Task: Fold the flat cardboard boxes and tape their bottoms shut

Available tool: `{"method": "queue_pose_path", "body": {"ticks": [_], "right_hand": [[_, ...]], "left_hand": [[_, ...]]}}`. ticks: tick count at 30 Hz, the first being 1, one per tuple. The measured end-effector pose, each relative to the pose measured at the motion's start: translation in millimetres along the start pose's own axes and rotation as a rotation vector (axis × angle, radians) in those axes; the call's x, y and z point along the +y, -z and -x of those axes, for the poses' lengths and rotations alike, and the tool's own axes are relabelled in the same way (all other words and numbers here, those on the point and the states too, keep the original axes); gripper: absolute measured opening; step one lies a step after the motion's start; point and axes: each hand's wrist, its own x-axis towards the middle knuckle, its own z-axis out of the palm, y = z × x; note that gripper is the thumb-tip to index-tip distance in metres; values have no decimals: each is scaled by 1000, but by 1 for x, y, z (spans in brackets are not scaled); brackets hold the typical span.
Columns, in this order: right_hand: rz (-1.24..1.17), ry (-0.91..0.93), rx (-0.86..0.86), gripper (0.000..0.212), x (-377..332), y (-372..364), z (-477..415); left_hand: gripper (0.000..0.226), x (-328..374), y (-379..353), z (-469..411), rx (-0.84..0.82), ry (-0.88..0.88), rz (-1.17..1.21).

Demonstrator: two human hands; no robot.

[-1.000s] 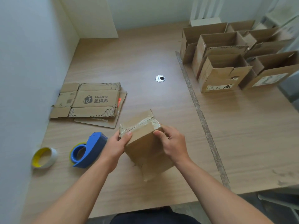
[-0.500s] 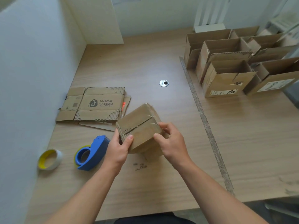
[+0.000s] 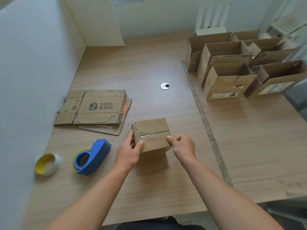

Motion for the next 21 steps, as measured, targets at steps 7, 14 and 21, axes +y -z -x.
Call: {"method": "queue_pose_path", "body": {"ticks": [7,14,21], "right_hand": [[207,64,-27,44,-6,-20,-3],[402,162,-34,46,-15,-26,2],[155,280,-254,34,-13,-16,5]], "left_hand": [[46,-20,0,-3,74,132,97],[33,-26,-6,-6,219,264,223],[27,-31,-9,0,164,246,371]]}}
